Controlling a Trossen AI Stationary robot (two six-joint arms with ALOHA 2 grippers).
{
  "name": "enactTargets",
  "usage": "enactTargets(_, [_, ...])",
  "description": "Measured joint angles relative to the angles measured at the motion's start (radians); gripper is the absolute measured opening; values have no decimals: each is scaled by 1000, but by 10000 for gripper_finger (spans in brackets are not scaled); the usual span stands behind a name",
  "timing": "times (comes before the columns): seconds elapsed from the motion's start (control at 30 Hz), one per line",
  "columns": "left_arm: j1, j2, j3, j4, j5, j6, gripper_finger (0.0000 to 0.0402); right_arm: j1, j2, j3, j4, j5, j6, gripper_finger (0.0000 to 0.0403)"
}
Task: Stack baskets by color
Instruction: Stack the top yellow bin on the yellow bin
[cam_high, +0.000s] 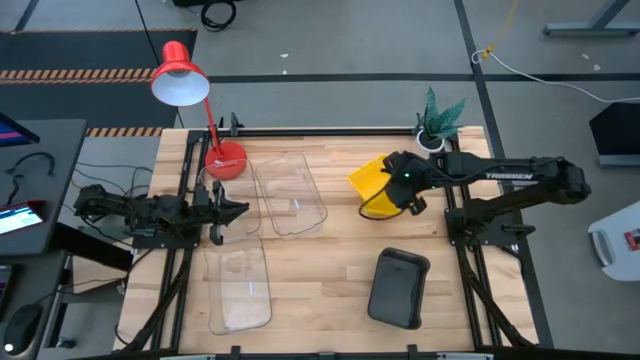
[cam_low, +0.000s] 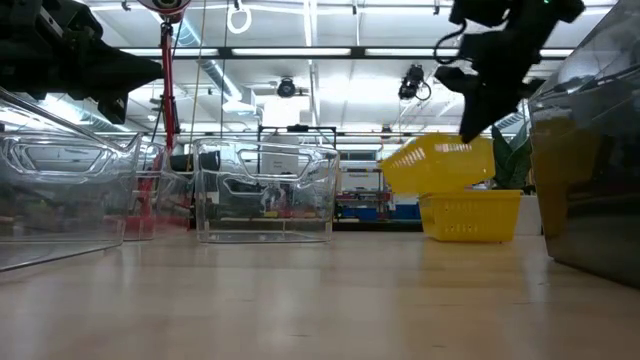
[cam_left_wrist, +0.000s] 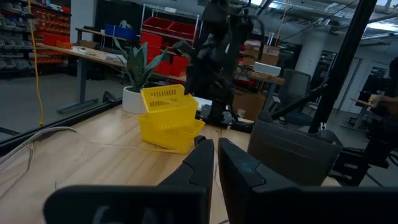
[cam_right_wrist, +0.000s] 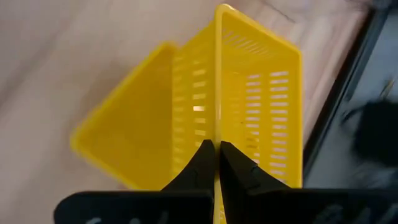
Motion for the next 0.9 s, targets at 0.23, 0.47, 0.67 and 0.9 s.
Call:
enactTargets(0.23, [0, 0, 0, 0, 0, 0, 35, -37, -91, -82, 19, 13, -251, 6])
enactTargets(0.47, [0, 0, 0, 0, 0, -1, 28, -60, -128, -87, -13, 21, -438, 6])
enactTargets(0.67, [0, 0, 0, 0, 0, 0, 36, -42, -129, -87, -24, 52, -540, 5])
enactTargets(0.9, [0, 0, 0, 0, 0, 0, 27, 5, -133, -87, -51, 165, -662, 5])
